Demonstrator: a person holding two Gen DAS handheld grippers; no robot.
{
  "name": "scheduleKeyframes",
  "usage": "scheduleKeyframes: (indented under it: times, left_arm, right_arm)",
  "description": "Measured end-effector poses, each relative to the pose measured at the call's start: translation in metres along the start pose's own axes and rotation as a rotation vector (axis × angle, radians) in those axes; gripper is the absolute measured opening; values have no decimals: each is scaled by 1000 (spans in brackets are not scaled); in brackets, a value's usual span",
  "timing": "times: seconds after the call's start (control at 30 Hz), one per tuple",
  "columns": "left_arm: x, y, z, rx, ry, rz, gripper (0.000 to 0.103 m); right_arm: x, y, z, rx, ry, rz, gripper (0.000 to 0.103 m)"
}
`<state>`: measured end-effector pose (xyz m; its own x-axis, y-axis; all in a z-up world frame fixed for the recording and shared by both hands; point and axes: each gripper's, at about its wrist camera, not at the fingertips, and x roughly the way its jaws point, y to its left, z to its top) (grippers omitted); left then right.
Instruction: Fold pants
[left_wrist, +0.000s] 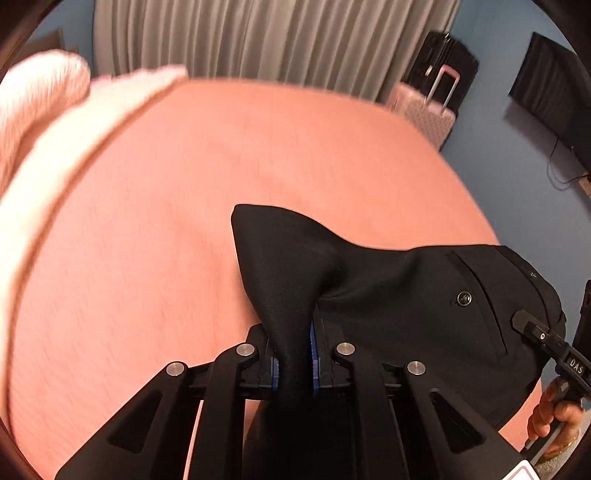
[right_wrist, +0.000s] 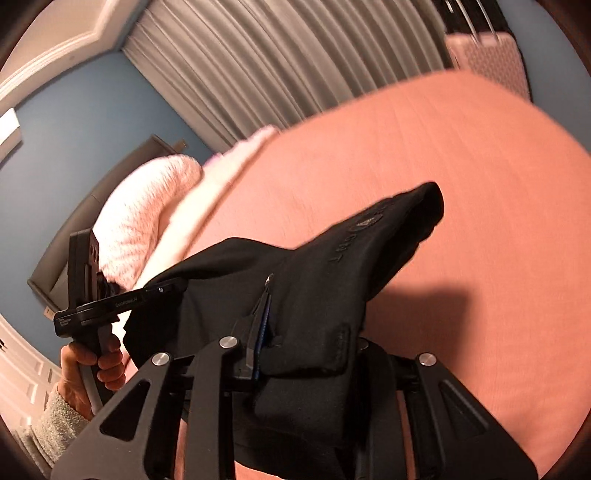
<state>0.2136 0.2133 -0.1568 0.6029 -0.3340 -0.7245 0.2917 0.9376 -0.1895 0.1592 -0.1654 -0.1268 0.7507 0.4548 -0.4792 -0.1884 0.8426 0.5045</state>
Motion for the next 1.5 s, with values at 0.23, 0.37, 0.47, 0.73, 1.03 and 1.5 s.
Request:
scheduleKeyframes:
  times: [0.23,0.37,0.47,0.73,1.03,1.5]
  left_arm:
    - [84,2,8,73,84,300,61]
    - [108,37,-36,75,159,461,57]
    - [100,26,-6,45,92,362,57]
    - [221,-25,84,48,274,233,76]
    - [173,-21,111,29,76,214,73]
    - [118,-45,-17,-22,158,271,81]
  right_arm:
    - [59,-88,-14,34,159,-356,48]
    - [14,-98,-30,105,24,-380,48]
    - [21,-54,4,-54,-39,-334,48]
    - [178,-63,69,-60,178,-247,46]
    - [109,-75,47,-25,67,-222,6]
    - [60,-62,-73,-162,227,-330,1]
